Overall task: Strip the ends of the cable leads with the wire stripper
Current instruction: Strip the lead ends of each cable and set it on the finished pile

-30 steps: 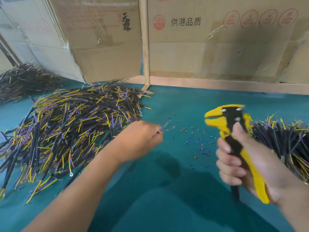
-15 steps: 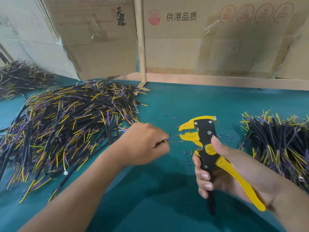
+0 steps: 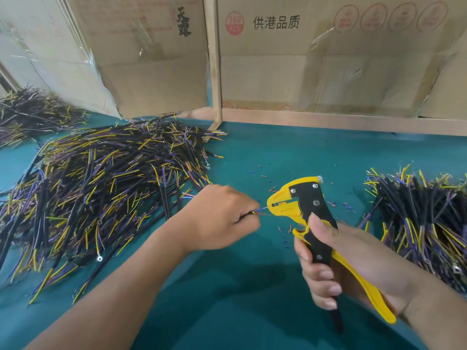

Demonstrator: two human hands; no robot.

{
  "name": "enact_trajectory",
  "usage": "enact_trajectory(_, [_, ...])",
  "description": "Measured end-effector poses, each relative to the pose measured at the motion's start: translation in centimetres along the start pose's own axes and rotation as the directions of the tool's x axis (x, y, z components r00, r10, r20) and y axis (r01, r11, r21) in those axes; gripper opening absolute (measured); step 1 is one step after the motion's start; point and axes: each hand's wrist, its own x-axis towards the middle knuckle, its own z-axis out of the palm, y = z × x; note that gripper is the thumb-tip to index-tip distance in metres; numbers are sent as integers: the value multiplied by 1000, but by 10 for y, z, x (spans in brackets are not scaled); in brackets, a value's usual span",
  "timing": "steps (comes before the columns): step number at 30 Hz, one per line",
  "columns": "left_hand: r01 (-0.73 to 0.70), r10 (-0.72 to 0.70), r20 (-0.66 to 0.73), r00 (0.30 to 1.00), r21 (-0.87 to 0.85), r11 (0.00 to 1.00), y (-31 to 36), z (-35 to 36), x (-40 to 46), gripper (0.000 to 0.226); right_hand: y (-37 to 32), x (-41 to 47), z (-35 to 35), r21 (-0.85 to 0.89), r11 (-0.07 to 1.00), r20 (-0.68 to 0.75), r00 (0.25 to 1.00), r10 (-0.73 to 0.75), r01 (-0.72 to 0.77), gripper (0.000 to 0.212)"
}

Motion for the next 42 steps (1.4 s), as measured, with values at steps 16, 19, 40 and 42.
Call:
enact_trajectory(16, [96, -97, -19, 995, -43, 994, -5, -7, -1, 44, -8, 5, -16, 71, 973, -155, 966, -205, 218, 43])
enact_trajectory(19, [39, -41, -32, 999, -60, 997, 6, -2, 2, 44, 2, 11, -4, 30, 981, -190, 965, -181, 190, 31])
enact_trajectory(40, [115, -128, -209, 969, -73, 991, 17, -37, 1, 37, -8, 15, -14, 77, 940, -515, 820, -248, 333, 19])
enact_trajectory(42, [157, -232, -213, 949, -317, 935, 21, -50, 8, 39, -12, 13, -18, 106, 948, -461, 859, -222, 301, 17])
